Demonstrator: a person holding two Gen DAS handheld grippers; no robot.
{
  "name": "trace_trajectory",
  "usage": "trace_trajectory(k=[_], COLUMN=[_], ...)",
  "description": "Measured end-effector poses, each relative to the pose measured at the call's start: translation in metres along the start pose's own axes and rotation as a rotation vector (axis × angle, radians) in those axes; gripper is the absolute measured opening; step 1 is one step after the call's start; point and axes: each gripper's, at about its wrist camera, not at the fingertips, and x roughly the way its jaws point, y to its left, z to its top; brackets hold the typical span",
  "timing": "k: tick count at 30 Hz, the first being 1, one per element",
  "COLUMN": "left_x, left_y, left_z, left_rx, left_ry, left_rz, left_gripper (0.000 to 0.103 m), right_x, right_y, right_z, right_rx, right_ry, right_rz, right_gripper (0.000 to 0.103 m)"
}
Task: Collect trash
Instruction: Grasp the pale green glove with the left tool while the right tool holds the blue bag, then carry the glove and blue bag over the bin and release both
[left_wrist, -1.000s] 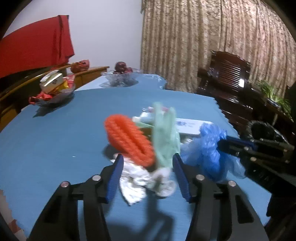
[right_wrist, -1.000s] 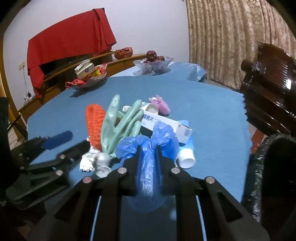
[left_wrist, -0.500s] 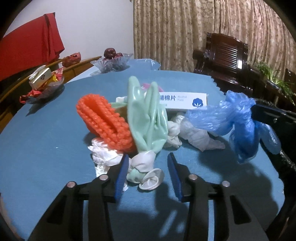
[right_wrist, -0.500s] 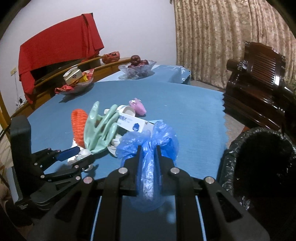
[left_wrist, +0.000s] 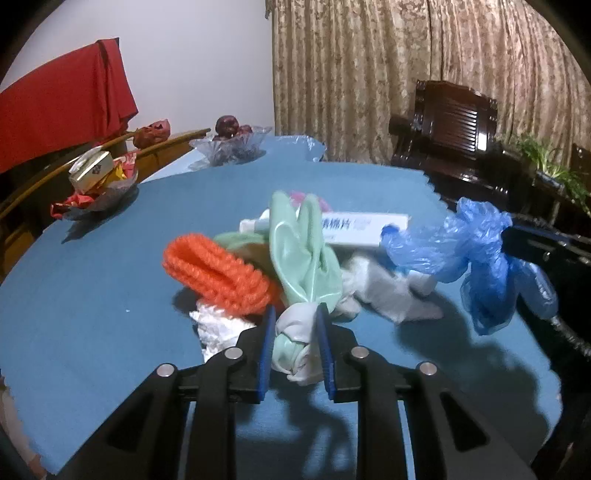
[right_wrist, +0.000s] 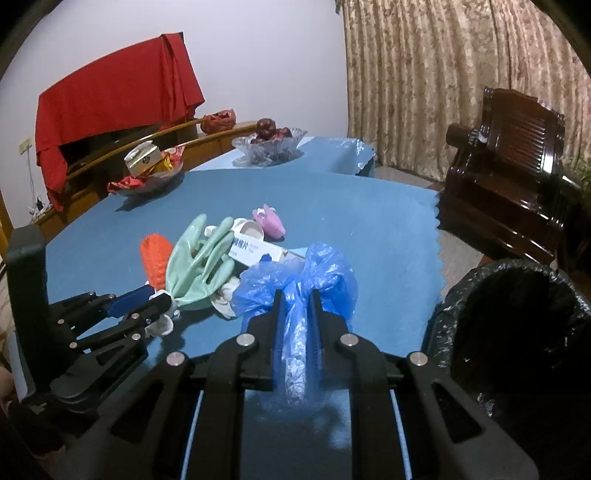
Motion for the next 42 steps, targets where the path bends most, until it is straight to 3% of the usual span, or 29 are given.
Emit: trace_trajectory(k=[16,24,32,37,42], left_x=[-0.044,-0.008,0.009,0.020,0.032], left_y=[-0.029,-0.047,-0.051,-0.052,-0.051], left_z=[0.033,0.002,-0.013,-0.020,-0.020], left_rx=[-0.004,0.042,0.043,0.047,0.038], left_ry=[-0.099,0.032,0.091,0.114,0.136], left_rz=[-0.104,-0.108,-0.112,-0.102,-0.097], left_gripper=[0.016,0.016,0.020,0.039,0.041], right_x=[-0.050,-0.037,-0.018,-0.013,-0.009], right_y=[-0.034,-0.044,-0.037,-0.039,-0.040], right_z=[0.009,-0.008,-0.019,-0.023,-0.023], right_rx=[0.043,0.086,0.090,0.094,0.091], right_ry=[-0.091,-0.033,0.020,0.035,0.047], right_rz=[-0.079,-0.077,-0.073,-0.069,-0.071], right_gripper=[0.012,0.012,0.012,0.012,0.012])
